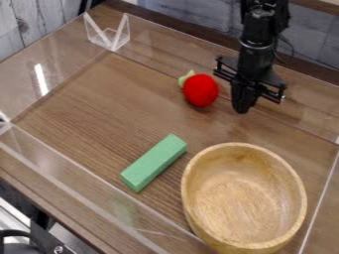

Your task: Move the red fruit to the right

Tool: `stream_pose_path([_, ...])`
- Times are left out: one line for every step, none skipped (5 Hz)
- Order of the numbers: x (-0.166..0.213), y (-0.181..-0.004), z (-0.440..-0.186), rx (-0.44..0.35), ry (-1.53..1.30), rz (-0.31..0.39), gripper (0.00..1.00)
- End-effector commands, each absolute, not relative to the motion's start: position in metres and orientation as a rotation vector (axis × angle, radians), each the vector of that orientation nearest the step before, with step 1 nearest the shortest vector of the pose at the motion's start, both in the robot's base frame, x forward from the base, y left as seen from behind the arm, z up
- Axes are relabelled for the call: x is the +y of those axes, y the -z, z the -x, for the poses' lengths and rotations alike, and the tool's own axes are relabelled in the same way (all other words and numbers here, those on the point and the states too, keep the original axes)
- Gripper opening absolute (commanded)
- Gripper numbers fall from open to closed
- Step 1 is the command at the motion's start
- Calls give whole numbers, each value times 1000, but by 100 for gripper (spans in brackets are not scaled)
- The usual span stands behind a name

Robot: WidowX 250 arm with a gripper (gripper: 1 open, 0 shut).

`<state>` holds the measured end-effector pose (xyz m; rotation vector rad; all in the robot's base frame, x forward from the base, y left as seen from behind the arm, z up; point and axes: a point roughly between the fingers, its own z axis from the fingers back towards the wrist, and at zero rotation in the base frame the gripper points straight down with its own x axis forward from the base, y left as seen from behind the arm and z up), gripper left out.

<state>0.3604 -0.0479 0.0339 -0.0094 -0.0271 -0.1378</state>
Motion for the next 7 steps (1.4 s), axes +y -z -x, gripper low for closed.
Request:
stream_pose_path([-51,-45,-371,-78,162,18,0])
stream_pose_path([-54,-38,-368,-77,127,30,0])
stream_pose_path([-56,-32,-367,-74,96,43,0])
stream_pose_path([-67,-38,-358,-72,76,55,0])
stream_pose_path([-76,-43,-350,-68,56,68,0])
stream_pose_path([-80,-43,-348,-58,82,81,100])
stream_pose_path([-80,-44,-346,-48,103,93,100])
